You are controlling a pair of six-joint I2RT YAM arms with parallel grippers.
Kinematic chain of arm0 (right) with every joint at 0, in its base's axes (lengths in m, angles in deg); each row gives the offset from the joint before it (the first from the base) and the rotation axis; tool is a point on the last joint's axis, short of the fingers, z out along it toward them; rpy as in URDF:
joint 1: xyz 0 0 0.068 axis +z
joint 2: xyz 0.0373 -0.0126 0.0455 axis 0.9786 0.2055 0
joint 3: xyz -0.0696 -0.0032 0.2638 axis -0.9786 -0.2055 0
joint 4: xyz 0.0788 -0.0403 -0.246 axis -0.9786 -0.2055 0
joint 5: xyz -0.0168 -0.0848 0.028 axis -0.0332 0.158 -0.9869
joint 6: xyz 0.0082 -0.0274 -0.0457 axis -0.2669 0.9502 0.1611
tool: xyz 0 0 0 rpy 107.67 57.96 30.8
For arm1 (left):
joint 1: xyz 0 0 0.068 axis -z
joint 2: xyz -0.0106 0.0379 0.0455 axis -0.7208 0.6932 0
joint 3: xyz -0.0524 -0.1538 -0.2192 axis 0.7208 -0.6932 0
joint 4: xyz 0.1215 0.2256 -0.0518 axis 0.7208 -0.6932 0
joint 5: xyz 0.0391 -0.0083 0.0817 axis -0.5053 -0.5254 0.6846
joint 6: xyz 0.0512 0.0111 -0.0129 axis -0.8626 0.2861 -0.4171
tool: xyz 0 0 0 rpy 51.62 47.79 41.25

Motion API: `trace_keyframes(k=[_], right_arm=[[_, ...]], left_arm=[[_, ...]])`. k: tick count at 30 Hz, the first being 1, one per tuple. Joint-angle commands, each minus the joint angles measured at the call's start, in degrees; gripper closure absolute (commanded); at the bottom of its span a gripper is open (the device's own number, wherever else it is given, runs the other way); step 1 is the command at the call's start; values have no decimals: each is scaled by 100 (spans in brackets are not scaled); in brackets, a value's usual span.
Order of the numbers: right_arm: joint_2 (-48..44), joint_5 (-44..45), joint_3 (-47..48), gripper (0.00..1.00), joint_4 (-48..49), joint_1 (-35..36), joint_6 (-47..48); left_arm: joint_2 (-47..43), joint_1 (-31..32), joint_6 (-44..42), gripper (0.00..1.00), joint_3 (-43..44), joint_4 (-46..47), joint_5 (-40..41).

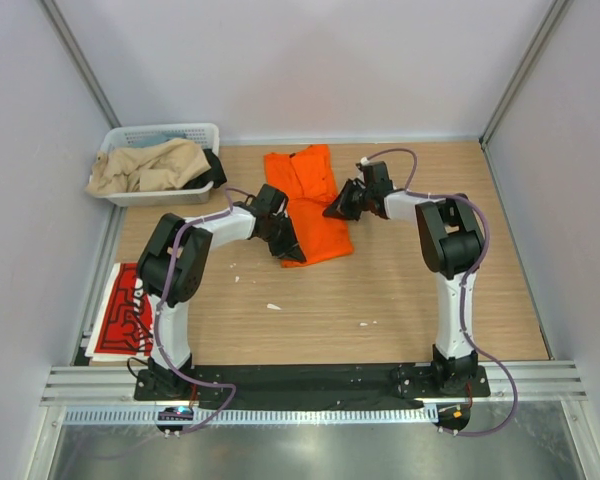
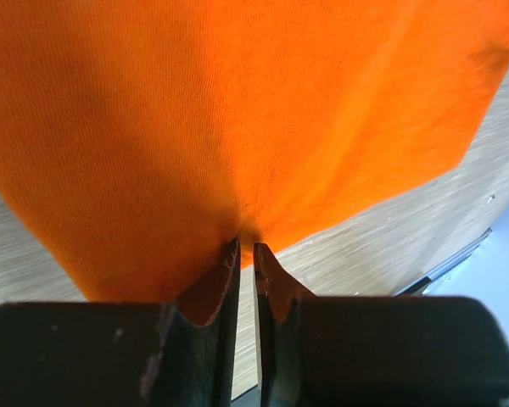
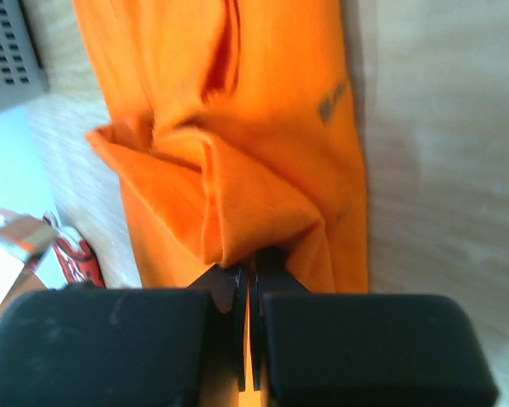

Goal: Fold and stack the t-shirts
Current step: Fold the tshirt

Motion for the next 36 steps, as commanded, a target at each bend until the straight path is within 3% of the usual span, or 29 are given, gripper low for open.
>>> trace_keyframes(k=[1,6,12,18,23,26,29,32,36], right_arm=[[143,212,564,99,238,-109,-69],[486,317,1285,99,-131,-223,-34],[900,449,2313,99,-1465,-338,403],[66,836,2518,95,-2714,-320,976],[-646,784,2140,83,-3672,-31,1581],[-822,503,1859,81,-4139,347,1863],[-788,-278,1481,87,-4280,576,2057],[-586,-1183,1384,99,-4149,664,1988],[-112,-1765,1331,99,-4008,744,1988]], left_arm=[[31,3,-195,88,-94,-234,156],[84,3,-300,88,-112,-323,209],[-48,3,-362,88,125,-524,191],[-452,-32,-468,85,539,-850,69],[-715,-84,-406,85,285,-841,-38],[-734,-128,-476,87,56,-859,-11],[-646,-242,-564,89,-173,-806,-20],[-506,-348,-634,89,-252,-832,-46],[-374,-392,-748,91,-322,-815,-20]])
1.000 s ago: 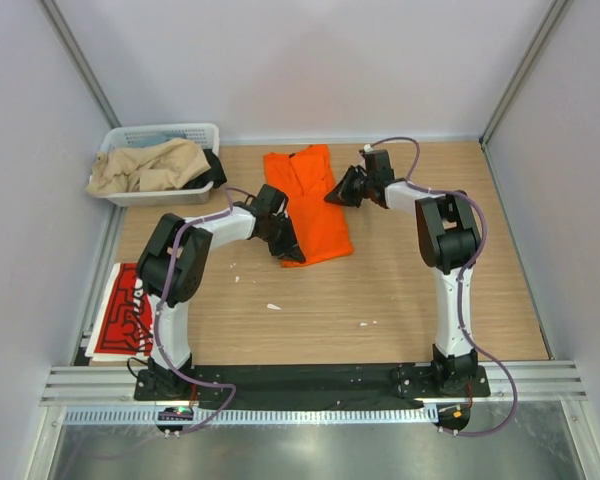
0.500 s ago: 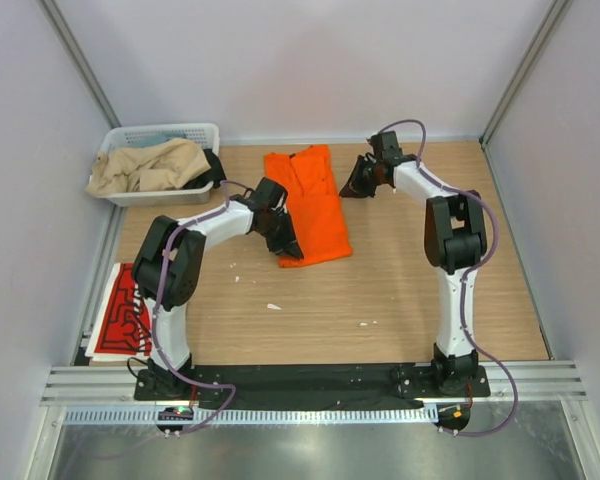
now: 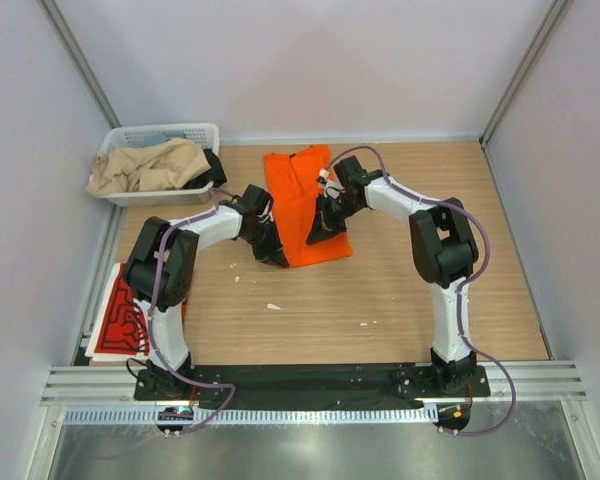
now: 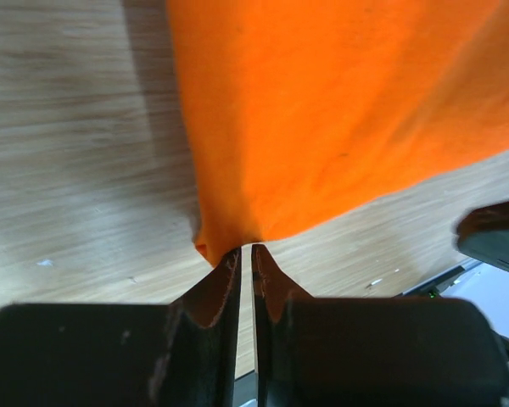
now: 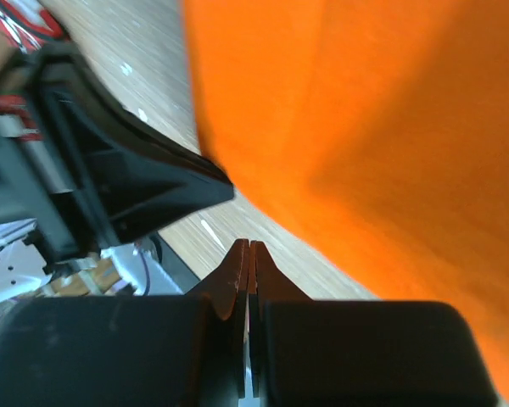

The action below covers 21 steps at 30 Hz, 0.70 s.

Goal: Fold and stack the t-shirts
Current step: Fold the tshirt

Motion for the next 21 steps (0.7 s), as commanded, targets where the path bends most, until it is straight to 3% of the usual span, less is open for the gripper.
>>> trace_keyframes(k=[1,10,21], right_arm=[[297,-743,-106,99,-13,-72,114],[746,-857,-422,99,242,-186,343],[299,-734,-1274,99,313,-871,580]], left_arm=[[94,-45,-224,91,-102,18,-31],[376,-124,-250,92,-146,141,-92],[376,-133,-347,94,-506,-26,-30]])
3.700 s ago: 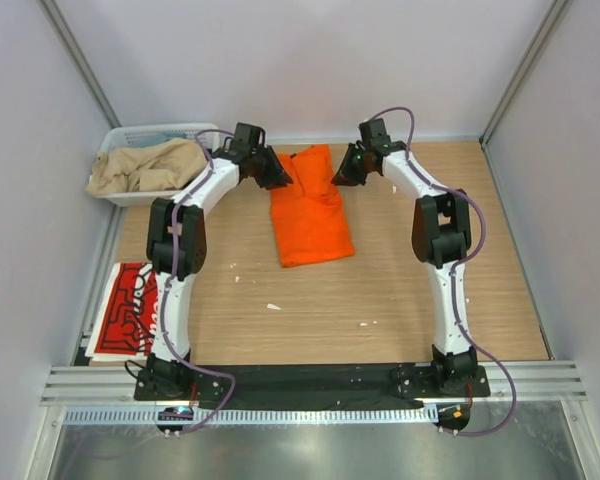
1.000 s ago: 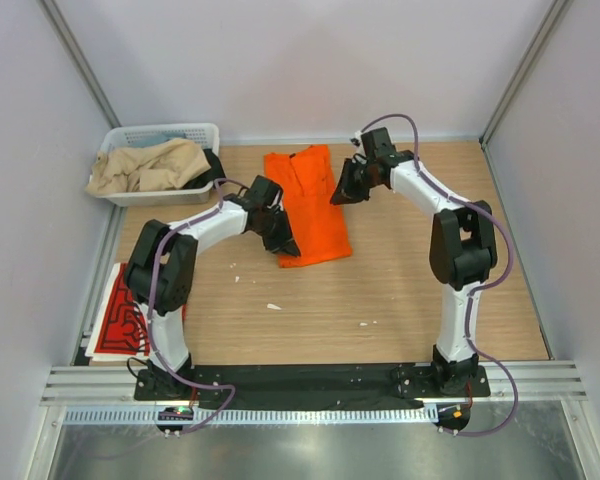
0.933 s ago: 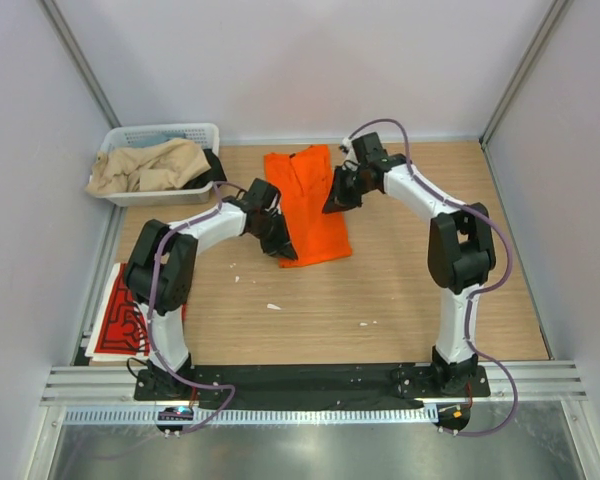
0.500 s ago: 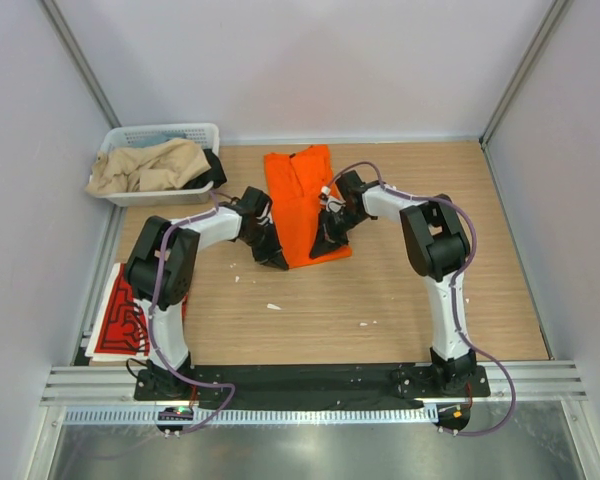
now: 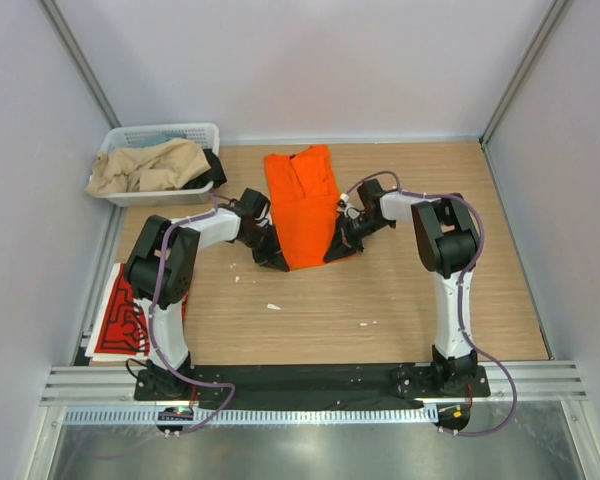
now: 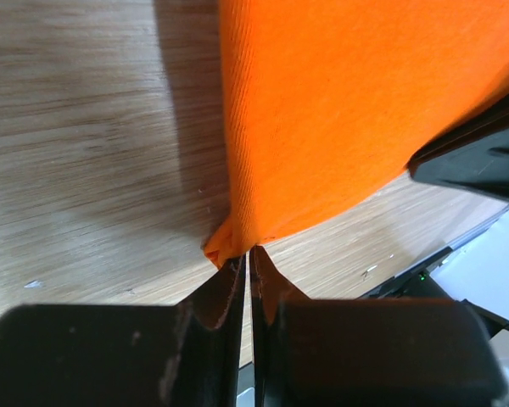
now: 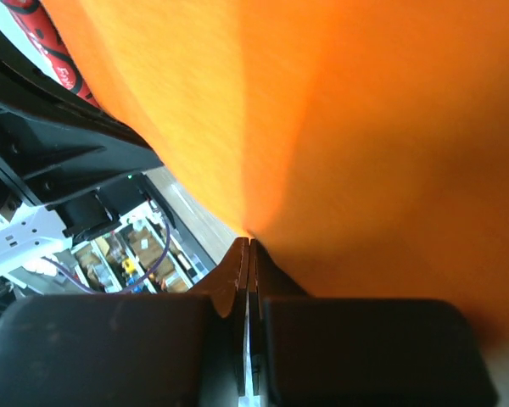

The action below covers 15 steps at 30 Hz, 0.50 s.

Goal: Fold and stack the t-shirts
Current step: Fold the tshirt

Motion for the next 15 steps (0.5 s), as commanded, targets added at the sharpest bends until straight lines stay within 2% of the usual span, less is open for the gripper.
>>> trace_keyframes(k=[1,15], right_arm=[[-349,468,-263,99,-24,-218,250],[-1236,916,-966,97,-304,-1123,268]], left_arm=[[208,1,-273,94,-332,-251,415],[-363,10,-361,94,-718,-356,451]])
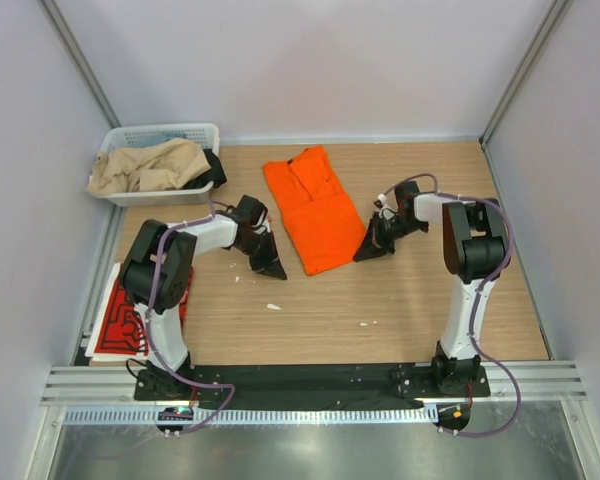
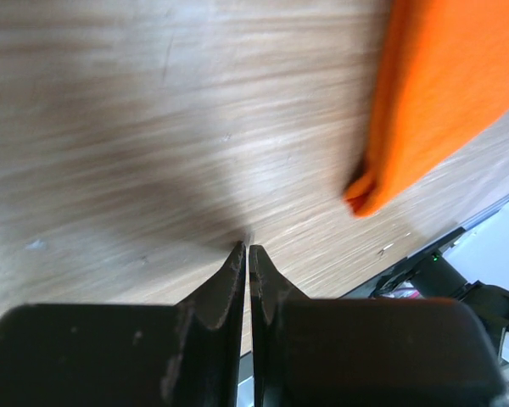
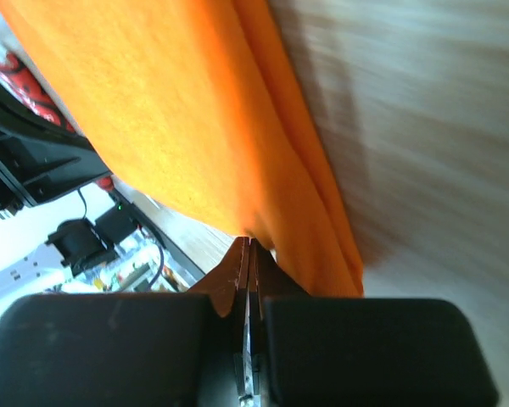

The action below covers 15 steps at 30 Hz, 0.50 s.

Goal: Fold and stack the t-shirts
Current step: Fold the tshirt

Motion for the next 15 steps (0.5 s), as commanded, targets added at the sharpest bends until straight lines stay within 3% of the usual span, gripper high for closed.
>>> trace_keyframes(k=[1,3,4,5,6,9,10,15], right_arm=[[-554,353,-81,96,-191,-96,58],[-906,264,-142,93,-200,-87,-38],[-1020,308,-204,87,-200,-87,-56],[-1256,482,-239,82,-244,-96,-74],[-1354,571,-283,78,-244,-105,-100],[-1645,931,-511,57,53,-131,-416],[-1671,993,-634,52,168,-149,-539],[-1654,1221,-784,45,433,-333,-839]], left_arm=[[-295,7,-236,94,-264,-485,608],[-489,7,-175,91,-317,-512,521],[-673,16,-140,87,-325,-495,450],[-753,16,-61,80,-317,-477,389],[-815,25,0,66,-317,-442,188],[-939,130,343,52,-282,-91,-50],[-939,174,448,50,-264,136,-130],[-509,341,1552,46,-395,858,-368]])
